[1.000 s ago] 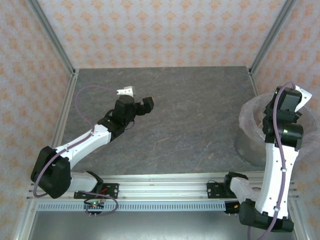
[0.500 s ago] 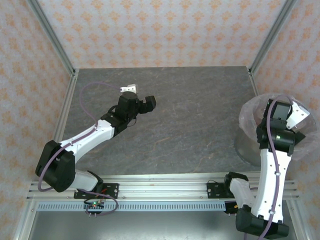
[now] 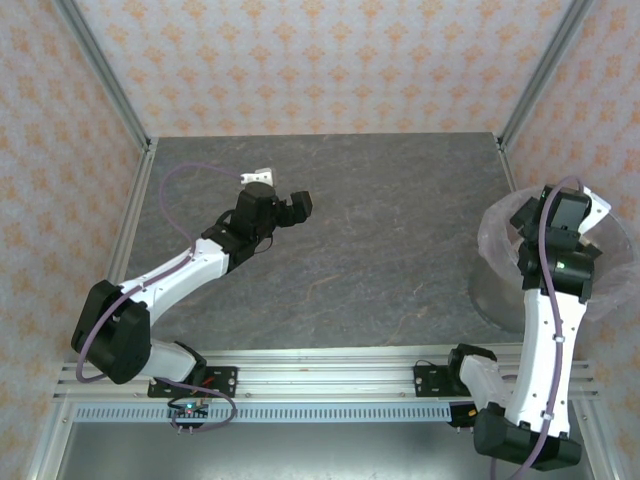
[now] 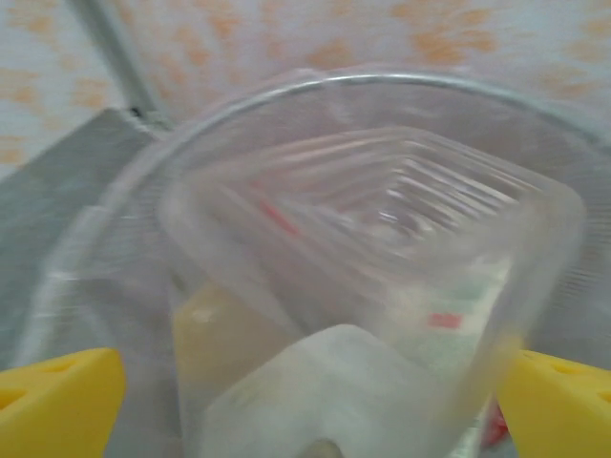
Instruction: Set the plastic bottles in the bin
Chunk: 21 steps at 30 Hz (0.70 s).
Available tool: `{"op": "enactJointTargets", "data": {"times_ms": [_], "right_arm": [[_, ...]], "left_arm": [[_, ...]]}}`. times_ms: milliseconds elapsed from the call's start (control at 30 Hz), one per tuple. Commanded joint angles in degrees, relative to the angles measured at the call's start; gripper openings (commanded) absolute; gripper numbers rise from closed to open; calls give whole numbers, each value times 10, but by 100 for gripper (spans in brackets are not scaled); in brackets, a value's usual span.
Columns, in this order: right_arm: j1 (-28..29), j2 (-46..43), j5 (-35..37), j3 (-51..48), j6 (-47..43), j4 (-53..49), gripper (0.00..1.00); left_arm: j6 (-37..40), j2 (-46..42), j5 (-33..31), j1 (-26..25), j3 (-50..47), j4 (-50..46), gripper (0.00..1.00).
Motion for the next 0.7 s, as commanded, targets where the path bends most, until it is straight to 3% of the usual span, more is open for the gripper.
{"op": "enactJointTargets", "data": {"times_ms": [0,133,267,400,500,667], "right_arm": [[-2,43,-96,-5,21,74,100],[-3,84,-5,27,7,84,100],[-2,106,-17,94,-7,28,99],[7,86,-79,151,12,-13,99],[50,85,-113,194,22,-34,99],[184,123,-131,212,-16,-7,99]], "left_arm": [[-3,-1,-8,6,16,-12,100],[5,-10,-9,6,16,-21,100],[6,-23,-18,6,6,-26,100],[8,-47,-32,8,-2,-29,100],[9,-70,-56,14,-4,-41,100],[24,-104,-96,40,-8,-77,100]]}}
